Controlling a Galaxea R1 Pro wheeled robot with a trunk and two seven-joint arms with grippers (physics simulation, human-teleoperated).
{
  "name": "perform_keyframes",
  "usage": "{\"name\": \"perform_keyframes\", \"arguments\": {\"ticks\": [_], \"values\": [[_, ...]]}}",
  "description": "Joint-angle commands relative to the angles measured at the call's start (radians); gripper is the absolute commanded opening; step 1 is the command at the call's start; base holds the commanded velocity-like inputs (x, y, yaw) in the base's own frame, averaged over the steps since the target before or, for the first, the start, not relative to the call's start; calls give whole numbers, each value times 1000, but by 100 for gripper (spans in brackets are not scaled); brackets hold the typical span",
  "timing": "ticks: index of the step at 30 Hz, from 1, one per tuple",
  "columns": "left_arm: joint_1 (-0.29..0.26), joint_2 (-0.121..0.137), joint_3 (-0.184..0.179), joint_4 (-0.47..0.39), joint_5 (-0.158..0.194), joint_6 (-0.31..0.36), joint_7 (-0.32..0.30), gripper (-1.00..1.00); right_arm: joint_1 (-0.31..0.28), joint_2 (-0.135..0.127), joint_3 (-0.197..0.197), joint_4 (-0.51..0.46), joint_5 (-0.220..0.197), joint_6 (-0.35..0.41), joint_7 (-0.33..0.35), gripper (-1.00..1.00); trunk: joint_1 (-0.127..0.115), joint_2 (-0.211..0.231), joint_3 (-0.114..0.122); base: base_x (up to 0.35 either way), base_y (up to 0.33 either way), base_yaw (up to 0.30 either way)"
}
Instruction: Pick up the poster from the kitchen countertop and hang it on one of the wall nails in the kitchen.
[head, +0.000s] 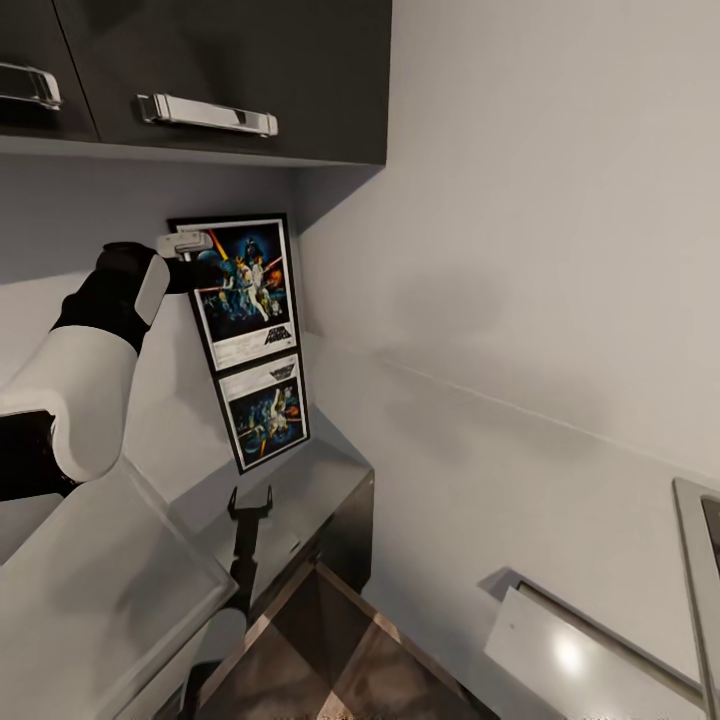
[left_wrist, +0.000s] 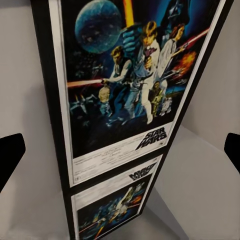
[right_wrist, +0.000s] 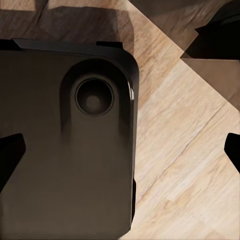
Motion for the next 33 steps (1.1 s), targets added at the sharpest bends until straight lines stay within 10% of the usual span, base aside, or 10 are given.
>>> {"name": "perform_keyframes", "arguments": {"ticks": [1, 20, 25, 33], "values": [[-1, -1, 2, -2, 0, 5, 2, 100, -1, 0, 1, 2, 1, -4, 0, 100, 0, -1, -3, 0, 0, 0], [-1, 2, -4, -72, -1, -32, -1, 100, -1, 0, 1, -2, 0, -8, 0, 100, 0, -1, -33, 0, 0, 0], [-1, 52, -8, -68, -3, -46, -102, 100, -1, -2, 1, -4, -1, -10, 0, 100, 0, -1, -41, 0, 0, 0], [-1, 54, -13, -68, -4, -45, -108, 100, -1, -2, 2, -4, -1, -10, 0, 100, 0, -1, -53, 0, 0, 0]]}}
